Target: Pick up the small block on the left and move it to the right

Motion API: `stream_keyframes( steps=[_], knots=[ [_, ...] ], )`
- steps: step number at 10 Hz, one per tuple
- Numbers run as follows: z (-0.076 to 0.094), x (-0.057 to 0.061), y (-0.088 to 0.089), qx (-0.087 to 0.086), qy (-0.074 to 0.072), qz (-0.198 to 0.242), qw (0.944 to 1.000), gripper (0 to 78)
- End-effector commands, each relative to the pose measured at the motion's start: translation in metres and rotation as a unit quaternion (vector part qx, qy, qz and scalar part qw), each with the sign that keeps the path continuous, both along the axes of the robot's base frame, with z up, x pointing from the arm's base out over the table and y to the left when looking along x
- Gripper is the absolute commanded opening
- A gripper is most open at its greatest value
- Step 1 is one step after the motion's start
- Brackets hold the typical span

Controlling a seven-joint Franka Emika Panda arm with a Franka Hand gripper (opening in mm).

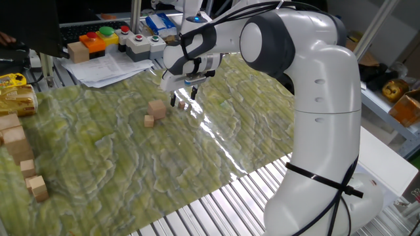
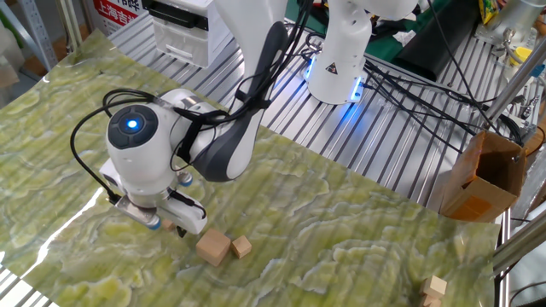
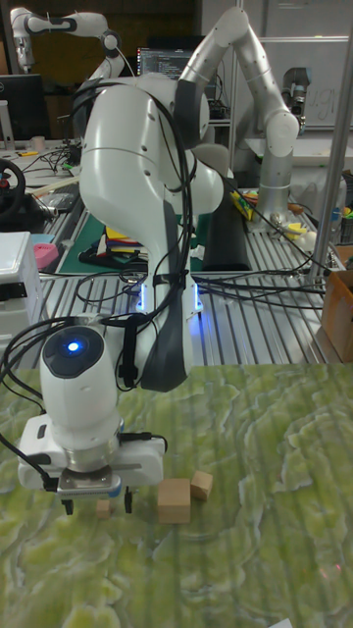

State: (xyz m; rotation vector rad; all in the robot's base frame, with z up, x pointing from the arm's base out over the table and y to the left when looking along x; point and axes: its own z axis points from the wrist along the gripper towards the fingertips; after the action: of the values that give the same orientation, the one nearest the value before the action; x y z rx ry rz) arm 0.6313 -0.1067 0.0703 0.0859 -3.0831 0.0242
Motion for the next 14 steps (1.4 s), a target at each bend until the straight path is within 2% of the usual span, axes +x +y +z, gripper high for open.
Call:
stream_keyframes(
  steps=[1,7,8,14],
  knots=[
    [0.0015,0.0011,-0.0006,-0.001,0.001,0.006,1.0,77.4],
    [0.0007,0.0005,-0.0002,-0.001,0.002,0.016,0.9999,77.4],
    [0.0007,0.0005,-0.0002,-0.001,0.002,0.016,0.9999,1.2],
    [0.0007,0.0005,-0.0002,-0.001,0.002,0.016,0.9999,1.2]
  ],
)
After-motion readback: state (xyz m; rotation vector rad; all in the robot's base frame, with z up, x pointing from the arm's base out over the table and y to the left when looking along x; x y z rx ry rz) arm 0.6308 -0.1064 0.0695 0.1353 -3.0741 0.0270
